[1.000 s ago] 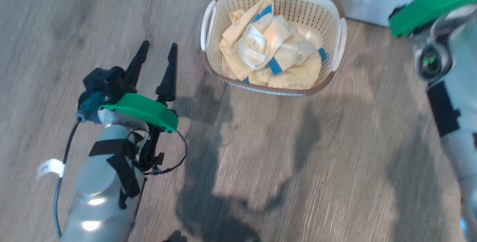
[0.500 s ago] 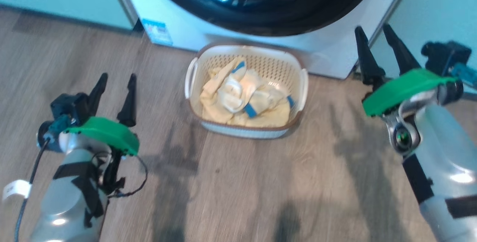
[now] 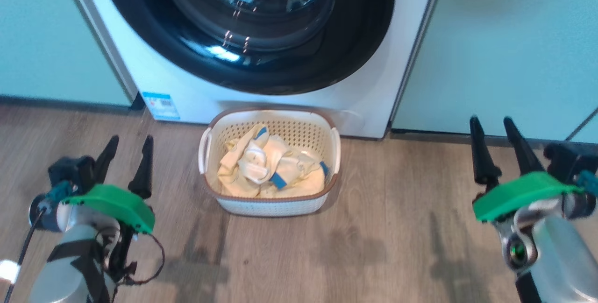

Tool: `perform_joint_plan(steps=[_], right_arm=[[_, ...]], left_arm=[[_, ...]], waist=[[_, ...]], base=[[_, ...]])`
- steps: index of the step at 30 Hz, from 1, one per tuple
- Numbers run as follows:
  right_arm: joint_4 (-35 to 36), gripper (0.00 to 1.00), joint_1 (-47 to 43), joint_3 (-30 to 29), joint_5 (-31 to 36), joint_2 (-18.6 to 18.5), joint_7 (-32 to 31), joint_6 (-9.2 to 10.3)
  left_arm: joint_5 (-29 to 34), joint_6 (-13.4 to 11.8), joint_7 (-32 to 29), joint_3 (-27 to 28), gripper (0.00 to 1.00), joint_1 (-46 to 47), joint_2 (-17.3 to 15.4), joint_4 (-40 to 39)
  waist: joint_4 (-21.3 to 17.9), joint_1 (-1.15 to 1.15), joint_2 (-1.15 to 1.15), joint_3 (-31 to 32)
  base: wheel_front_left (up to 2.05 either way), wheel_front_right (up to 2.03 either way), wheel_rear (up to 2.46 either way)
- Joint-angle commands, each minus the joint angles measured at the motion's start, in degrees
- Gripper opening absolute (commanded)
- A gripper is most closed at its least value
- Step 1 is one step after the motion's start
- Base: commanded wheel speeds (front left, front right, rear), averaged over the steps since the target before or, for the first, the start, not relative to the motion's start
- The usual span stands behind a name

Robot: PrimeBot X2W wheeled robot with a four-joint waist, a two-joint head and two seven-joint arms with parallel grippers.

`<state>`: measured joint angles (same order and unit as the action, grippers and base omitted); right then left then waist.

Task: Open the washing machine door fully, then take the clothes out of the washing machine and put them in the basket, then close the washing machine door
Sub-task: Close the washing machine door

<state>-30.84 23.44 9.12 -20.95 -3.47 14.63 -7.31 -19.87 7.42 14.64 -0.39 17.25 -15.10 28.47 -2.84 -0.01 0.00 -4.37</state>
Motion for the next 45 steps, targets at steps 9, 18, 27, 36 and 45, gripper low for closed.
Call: perform_joint_plan(steps=[9, 18, 27, 36, 45], right_arm=[[5.8, 1.00, -6.0, -2.1, 2.4, 0.6, 0.4, -0.18], [9.4, 1.00, -12.5, -4.2, 2.5, 0.6, 0.4, -0.18], [11.1, 1.00, -15.4, -6.5, 3.8, 0.6, 0.4, -0.18], [11.8, 1.00, -16.7, -7.6, 4.5, 0.6, 0.4, -0.18], [12.0, 1.00, -16.7, -8.2, 5.0, 0.6, 0.4, -0.18]], left_arm=[[-1.9, 0.1, 0.4, 1.6, 1.00, -1.1, -3.2, -2.2], [-2.2, 0.1, 0.4, 1.5, 1.00, -2.8, -2.7, -2.4], [-1.8, 0.1, 0.4, 1.5, 1.00, -3.4, -2.4, -2.0], [-1.2, 0.1, 0.4, 2.9, 1.00, -3.5, -2.3, -1.3], [-0.8, 0.1, 0.4, 3.8, 1.00, -3.1, -2.2, -0.8]], waist=[[-3.2, 0.01, 0.00, 3.7], [-3.8, 0.01, 0.00, 5.3], [-4.2, 0.01, 0.00, 6.1], [-4.9, 0.01, 0.00, 6.4], [-4.9, 0.01, 0.00, 6.0]], base=[[0.00, 0.00, 0.00], [0.00, 0.00, 0.00], [0.00, 0.00, 0.00], [0.00, 0.00, 0.00], [0.00, 0.00, 0.00]])
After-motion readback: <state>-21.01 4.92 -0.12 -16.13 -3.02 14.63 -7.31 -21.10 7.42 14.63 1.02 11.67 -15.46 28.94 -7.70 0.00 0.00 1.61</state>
